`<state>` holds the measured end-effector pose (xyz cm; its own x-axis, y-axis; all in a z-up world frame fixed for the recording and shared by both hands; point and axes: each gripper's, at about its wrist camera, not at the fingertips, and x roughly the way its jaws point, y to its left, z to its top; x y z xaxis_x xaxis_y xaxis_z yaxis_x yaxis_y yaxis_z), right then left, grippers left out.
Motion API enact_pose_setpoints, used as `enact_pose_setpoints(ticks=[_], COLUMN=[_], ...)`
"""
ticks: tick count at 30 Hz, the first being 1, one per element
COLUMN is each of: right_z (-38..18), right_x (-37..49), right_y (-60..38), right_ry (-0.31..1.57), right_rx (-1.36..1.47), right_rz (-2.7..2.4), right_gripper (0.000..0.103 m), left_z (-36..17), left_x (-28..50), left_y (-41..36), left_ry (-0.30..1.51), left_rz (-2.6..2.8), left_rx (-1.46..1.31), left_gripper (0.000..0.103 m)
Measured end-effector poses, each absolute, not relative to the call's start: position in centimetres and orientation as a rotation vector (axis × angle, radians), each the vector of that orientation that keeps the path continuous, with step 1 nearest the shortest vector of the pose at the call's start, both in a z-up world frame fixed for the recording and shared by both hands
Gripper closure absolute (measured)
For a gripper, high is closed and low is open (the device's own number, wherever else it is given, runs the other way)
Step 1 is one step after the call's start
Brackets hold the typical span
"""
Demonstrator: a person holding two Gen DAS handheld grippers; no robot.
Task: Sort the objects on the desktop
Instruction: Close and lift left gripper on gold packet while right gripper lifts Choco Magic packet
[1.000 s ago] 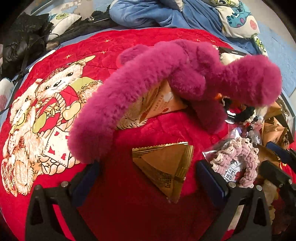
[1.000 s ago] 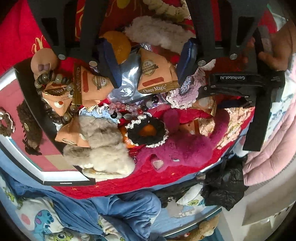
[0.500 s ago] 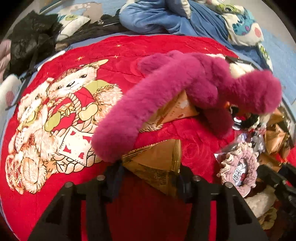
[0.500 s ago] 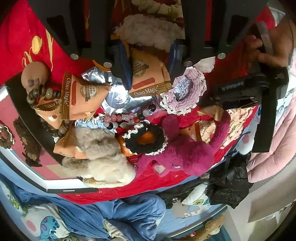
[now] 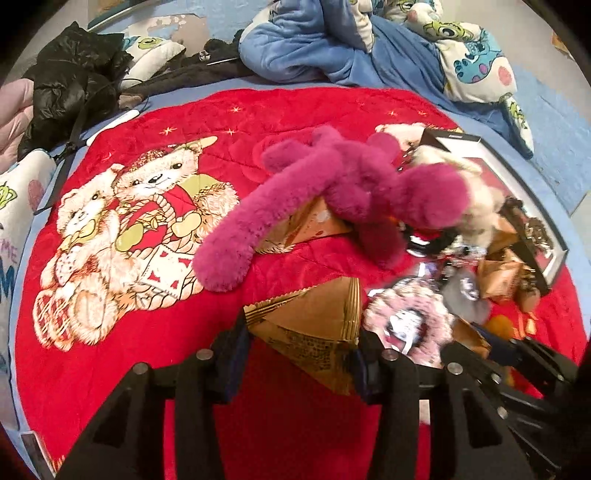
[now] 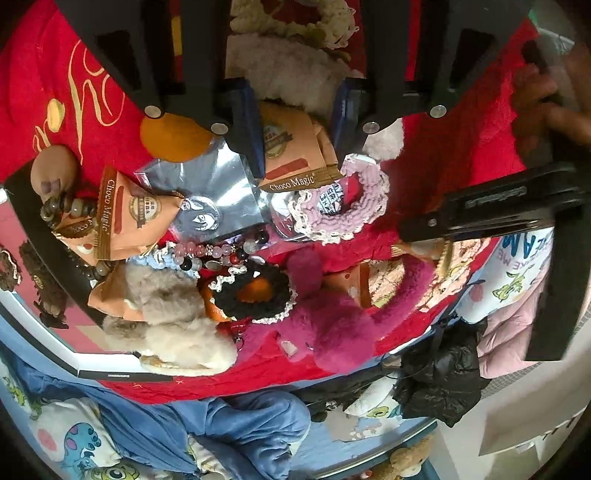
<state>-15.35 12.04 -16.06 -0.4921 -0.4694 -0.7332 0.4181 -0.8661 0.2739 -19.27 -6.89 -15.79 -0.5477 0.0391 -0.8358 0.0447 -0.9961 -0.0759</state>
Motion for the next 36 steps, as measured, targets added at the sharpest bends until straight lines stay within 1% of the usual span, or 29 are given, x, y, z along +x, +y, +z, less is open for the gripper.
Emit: enact_pose_setpoints(ticks=[8,17,29,36], right_z=[-15.1,-13.3,-11.8,-10.8], right_x=[-14.7,-13.9,-13.8,-13.5], right_y=[12.0,12.7,14.3,17.1], right_ry=[-0.062,-0.064,-0.084,-0.139], right_rx=[1.152,1.11,1.074,1.049], right_rz=[-2.353,-2.389,-2.446,-2.523], right_gripper=[0.072,0.072,0.072,0.072], left_z=[-12.5,-10.1,-8.1,-7.6], left_x=[-16.6,-16.0,-15.6,-16.0], left_y=[-6.2,-5.4,-3.6,-1.1], left_ry=[0.142,0.103,0.072,0.025], left_rz=[-2.787,-2.824,-2.896,-2.947], left_rx=[1.452,1.403,1.374,1.393], left_gripper=[0.055,0.055,0.055,0.055])
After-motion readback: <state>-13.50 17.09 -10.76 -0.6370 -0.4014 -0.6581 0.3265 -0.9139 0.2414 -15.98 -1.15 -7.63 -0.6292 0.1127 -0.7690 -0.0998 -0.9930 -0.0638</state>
